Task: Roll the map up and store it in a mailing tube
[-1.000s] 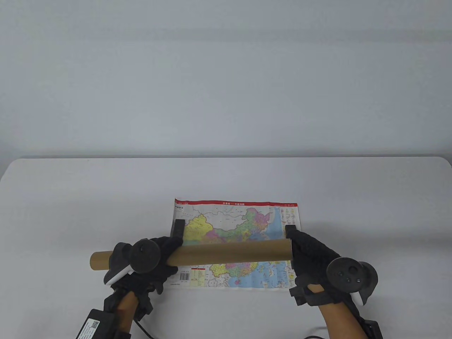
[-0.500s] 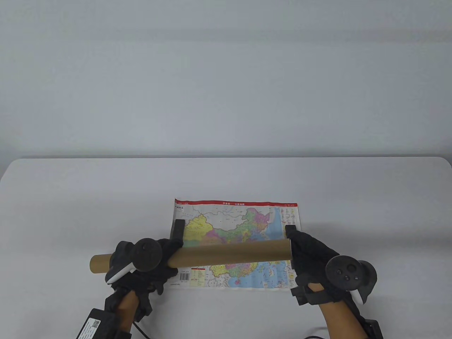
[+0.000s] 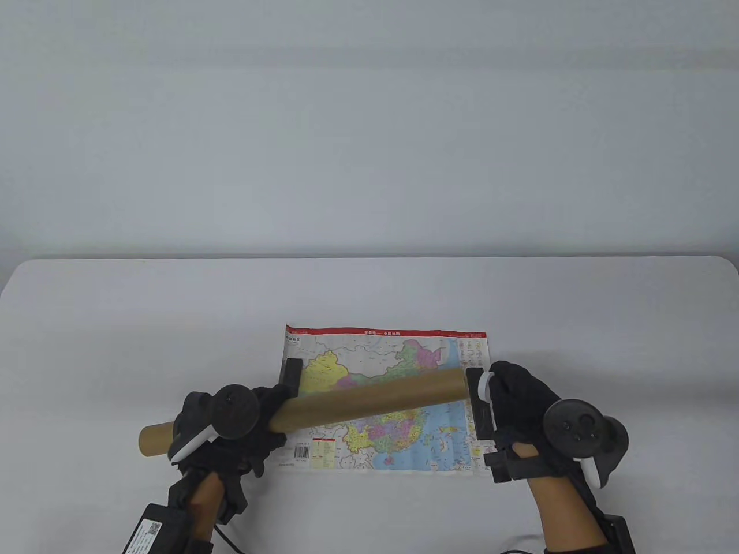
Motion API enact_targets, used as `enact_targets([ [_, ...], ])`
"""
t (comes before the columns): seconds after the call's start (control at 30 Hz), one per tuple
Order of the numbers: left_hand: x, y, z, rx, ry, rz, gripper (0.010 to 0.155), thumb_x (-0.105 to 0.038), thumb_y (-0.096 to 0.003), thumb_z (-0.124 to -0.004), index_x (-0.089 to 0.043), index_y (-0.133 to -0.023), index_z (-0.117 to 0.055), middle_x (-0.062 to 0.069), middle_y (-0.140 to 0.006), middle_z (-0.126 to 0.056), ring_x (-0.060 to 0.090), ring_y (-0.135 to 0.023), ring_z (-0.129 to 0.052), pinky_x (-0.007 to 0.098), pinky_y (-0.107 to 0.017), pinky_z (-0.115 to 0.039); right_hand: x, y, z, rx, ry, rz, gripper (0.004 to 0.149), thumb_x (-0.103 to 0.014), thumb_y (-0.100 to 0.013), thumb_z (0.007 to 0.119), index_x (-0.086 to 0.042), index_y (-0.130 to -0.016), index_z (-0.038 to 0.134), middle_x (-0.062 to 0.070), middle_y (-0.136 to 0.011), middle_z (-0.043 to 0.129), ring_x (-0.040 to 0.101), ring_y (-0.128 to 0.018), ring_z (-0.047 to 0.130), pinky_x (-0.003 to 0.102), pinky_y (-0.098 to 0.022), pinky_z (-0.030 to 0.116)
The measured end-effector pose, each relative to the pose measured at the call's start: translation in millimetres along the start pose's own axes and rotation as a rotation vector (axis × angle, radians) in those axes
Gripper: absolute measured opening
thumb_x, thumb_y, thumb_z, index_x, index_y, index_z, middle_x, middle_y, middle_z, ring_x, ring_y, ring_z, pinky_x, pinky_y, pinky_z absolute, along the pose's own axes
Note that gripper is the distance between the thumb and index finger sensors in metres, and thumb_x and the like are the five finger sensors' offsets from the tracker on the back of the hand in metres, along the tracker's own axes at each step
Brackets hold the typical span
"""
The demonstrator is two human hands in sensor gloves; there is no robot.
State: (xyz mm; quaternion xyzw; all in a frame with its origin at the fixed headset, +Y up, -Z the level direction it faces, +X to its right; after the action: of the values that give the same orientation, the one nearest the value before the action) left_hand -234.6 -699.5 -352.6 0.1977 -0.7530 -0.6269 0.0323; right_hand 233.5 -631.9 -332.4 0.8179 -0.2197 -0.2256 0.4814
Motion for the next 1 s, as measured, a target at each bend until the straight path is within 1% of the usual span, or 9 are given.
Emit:
enact_targets([
  [0.17, 9, 1, 1, -0.008, 0.015, 0.041, 0.079, -0.046, -0.0407, -0.097, -0.048, -0.103, -0.048, -0.009, -0.105, -0.068, 0.023, -0.097, -0.08, 0.055, -0.08, -0.056, 21, -32, -3, -0.076, 0.285, 0.08, 0.041, -0.029, -0.049, 0.09, 0.0, -0.078, 0.092, 0.014, -0.058, 0.102, 0.03, -0.047, 0.108, 0.049, -0.036, 0.091],
  [0.3, 12, 2, 2, -0.004, 0.003, 0.055, 0.079, -0.046, -0.0407, -0.097, -0.048, -0.103, -0.048, -0.009, -0.105, -0.068, 0.023, -0.097, -0.08, 0.055, -0.08, -0.056, 64, -44, 5, -0.18, 0.569, 0.161, 0.042, -0.03, -0.049, 0.091, -0.002, -0.079, 0.092, 0.013, -0.059, 0.102, 0.03, -0.049, 0.108, 0.048, -0.038, 0.091],
  [0.47, 14, 2, 3, -0.002, -0.004, 0.068, 0.079, -0.046, -0.0407, -0.097, -0.048, -0.103, -0.049, -0.009, -0.105, -0.068, 0.023, -0.097, -0.08, 0.055, -0.08, -0.056, 119, -41, 11, -0.261, 0.675, 0.299, 0.042, -0.03, -0.049, 0.09, -0.003, -0.08, 0.091, 0.013, -0.061, 0.101, 0.032, -0.051, 0.106, 0.051, -0.041, 0.088],
  [0.5, 14, 2, 3, -0.001, -0.004, 0.069, 0.079, -0.046, -0.0406, -0.097, -0.048, -0.103, -0.049, -0.009, -0.105, -0.069, 0.023, -0.097, -0.08, 0.055, -0.08, -0.056, 129, -39, 11, -0.273, 0.693, 0.323, 0.041, -0.029, -0.049, 0.091, -0.003, -0.081, 0.091, 0.013, -0.062, 0.102, 0.031, -0.052, 0.107, 0.049, -0.042, 0.09],
  [0.57, 14, 2, 3, 0.003, -0.004, 0.073, 0.079, -0.046, -0.0406, -0.097, -0.048, -0.103, -0.049, -0.009, -0.105, -0.069, 0.023, -0.097, -0.08, 0.055, -0.08, -0.056, 149, -34, 11, -0.3, 0.737, 0.367, 0.041, -0.029, -0.049, 0.091, -0.003, -0.081, 0.091, 0.013, -0.062, 0.102, 0.031, -0.053, 0.106, 0.049, -0.042, 0.089],
  [0.67, 14, 3, 3, 0.0, -0.002, 0.073, 0.079, -0.046, -0.0401, -0.098, -0.048, -0.103, -0.05, -0.009, -0.105, -0.07, 0.023, -0.096, -0.081, 0.054, -0.079, -0.057, 169, -27, 13, -0.332, 0.728, 0.427, 0.041, -0.029, -0.05, 0.09, -0.003, -0.081, 0.091, 0.013, -0.063, 0.101, 0.032, -0.054, 0.106, 0.051, -0.043, 0.088],
  [0.8, 14, 3, 3, -0.004, -0.005, 0.074, 0.079, -0.047, -0.0402, -0.097, -0.048, -0.103, -0.05, -0.009, -0.105, -0.07, 0.023, -0.096, -0.081, 0.054, -0.079, -0.057, 182, -18, 22, -0.384, 0.743, 0.435, 0.04, -0.028, -0.05, 0.09, -0.003, -0.081, 0.091, 0.013, -0.064, 0.101, 0.032, -0.056, 0.105, 0.05, -0.044, 0.087],
  [0.97, 14, 3, 3, 0.001, -0.003, 0.072, 0.079, -0.047, -0.0403, -0.097, -0.048, -0.103, -0.049, -0.009, -0.105, -0.069, 0.023, -0.096, -0.081, 0.054, -0.079, -0.057, 184, -13, 31, -0.407, 0.716, 0.427, 0.04, -0.028, -0.05, 0.09, -0.003, -0.081, 0.091, 0.013, -0.065, 0.101, 0.032, -0.057, 0.105, 0.05, -0.045, 0.087],
  [1.0, 14, 3, 3, 0.0, -0.005, 0.071, 0.079, -0.047, -0.0403, -0.097, -0.048, -0.103, -0.049, -0.009, -0.105, -0.07, 0.023, -0.096, -0.081, 0.054, -0.079, -0.057, 183, -12, 33, -0.404, 0.704, 0.426, 0.041, -0.029, -0.049, 0.09, -0.003, -0.081, 0.091, 0.015, -0.065, 0.1, 0.035, -0.057, 0.103, 0.054, -0.044, 0.084],
])
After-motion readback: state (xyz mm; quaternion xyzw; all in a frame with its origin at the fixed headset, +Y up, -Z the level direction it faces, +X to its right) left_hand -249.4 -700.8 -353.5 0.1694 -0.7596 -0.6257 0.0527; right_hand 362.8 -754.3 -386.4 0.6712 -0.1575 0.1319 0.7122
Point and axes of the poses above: the tracker on the back of each hand, its own x axis roughly to the little-finger side, its own y axis roughly from the fingertips to the wrist, z = x × y, the point moved 1 cm from there along -y, roughly from the wrist to the fingertips
